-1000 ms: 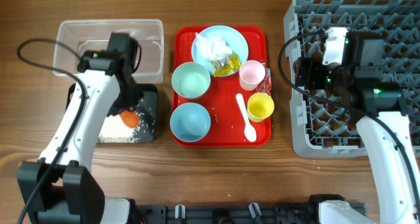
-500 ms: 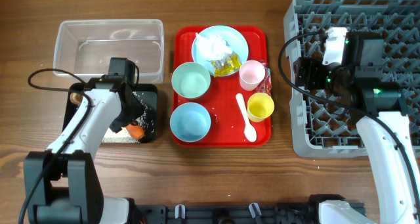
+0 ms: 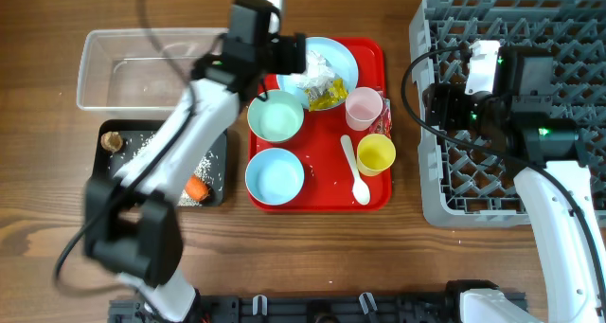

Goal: Sort waste into correct bins and load items into the dishwasher rack
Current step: 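Grasp the tissue and yellow wrapper from the blue plate with the left gripper, then drop the tissue and wrapper into the clear plastic bin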

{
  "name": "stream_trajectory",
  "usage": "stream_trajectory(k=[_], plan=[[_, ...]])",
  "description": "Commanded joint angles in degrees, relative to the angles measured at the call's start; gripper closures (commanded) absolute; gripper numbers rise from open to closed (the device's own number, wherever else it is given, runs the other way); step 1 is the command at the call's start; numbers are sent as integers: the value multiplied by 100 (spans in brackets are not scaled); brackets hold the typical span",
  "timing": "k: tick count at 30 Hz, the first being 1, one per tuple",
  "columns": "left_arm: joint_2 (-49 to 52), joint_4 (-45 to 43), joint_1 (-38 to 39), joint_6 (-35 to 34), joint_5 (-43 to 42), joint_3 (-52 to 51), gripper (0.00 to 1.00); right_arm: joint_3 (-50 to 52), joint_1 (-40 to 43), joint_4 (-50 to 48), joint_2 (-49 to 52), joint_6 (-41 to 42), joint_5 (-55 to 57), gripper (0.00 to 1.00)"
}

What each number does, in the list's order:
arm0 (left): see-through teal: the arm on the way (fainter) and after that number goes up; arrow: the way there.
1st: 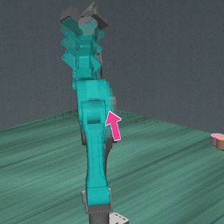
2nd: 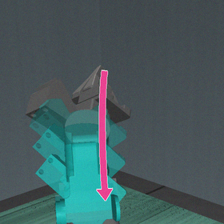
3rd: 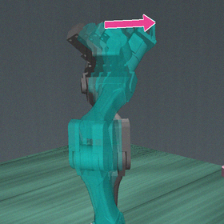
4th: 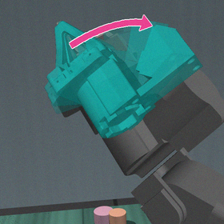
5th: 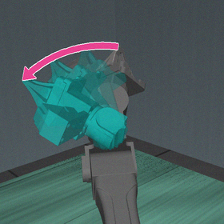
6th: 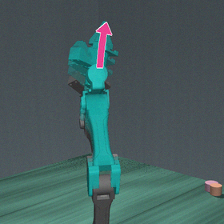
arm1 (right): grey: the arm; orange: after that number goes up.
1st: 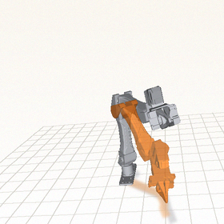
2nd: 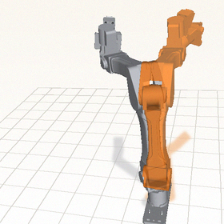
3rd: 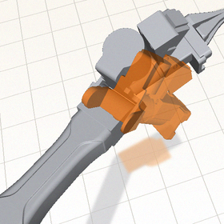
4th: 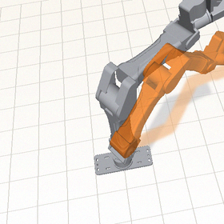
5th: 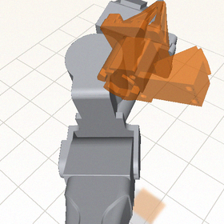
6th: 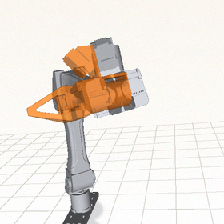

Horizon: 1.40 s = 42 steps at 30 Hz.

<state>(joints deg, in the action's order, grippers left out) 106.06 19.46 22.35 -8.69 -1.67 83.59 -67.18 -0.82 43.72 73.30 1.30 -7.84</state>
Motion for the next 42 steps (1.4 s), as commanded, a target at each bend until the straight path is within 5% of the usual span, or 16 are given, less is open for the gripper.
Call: stream_trajectory(k=[1, 11, 21, 22, 28, 35, 38, 40, 42], plan=[[817, -575, 367, 699, -260, -31, 1, -59, 2, 7, 37, 42, 17, 13], [1921, -1137, 658, 693, 24, -31, 8, -59, 2, 133, 37, 39, 17, 14], [1884, -1419, 664, 673, 24, -31, 94, -59, 2, 221, 37, 33, 20, 14], [1790, -1436, 664, 673, 26, -31, 96, -59, 2, 225, 37, 35, 22, 14], [461, -1078, 662, 627, 680, -31, 96, -59, 2, 221, 37, 33, 20, 14], [-1084, 516, -55, 627, 2343, -31, 96, -59, 2, 212, 37, 35, 17, 14], [-955, 1565, -1054, -476, 2374, -35, 96, -59, 2, 210, 37, 39, 17, 14], [-743, 1676, -1537, -719, 1670, -46, 96, -59, 2, 197, 37, 39, 15, 13], [-481, 1576, -1853, -719, 876, -46, 59, -59, 2, 208, 37, 42, 15, 14]])
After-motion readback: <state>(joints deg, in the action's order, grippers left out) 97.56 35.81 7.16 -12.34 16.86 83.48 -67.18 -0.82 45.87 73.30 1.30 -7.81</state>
